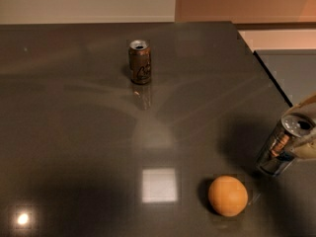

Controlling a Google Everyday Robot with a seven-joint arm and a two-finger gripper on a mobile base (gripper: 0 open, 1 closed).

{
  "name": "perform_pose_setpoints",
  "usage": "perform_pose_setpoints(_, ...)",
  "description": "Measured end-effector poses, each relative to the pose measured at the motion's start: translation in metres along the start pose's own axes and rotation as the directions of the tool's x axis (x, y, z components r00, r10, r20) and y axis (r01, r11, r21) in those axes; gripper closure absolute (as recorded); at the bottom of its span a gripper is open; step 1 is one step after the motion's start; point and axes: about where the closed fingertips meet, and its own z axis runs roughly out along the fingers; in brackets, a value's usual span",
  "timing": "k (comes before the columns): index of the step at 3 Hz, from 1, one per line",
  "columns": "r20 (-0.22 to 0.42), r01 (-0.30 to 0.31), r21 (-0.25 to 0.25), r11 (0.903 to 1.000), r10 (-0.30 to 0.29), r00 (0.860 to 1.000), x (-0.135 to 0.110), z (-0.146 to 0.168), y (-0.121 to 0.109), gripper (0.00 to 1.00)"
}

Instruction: Move redbull can near orange

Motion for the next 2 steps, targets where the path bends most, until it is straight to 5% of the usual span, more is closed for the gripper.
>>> perform_pose_setpoints(2, 0.045, 0.022, -0.038, 0.9990, -0.020, 0.999, 0.013, -0.002, 0.029, 1.00)
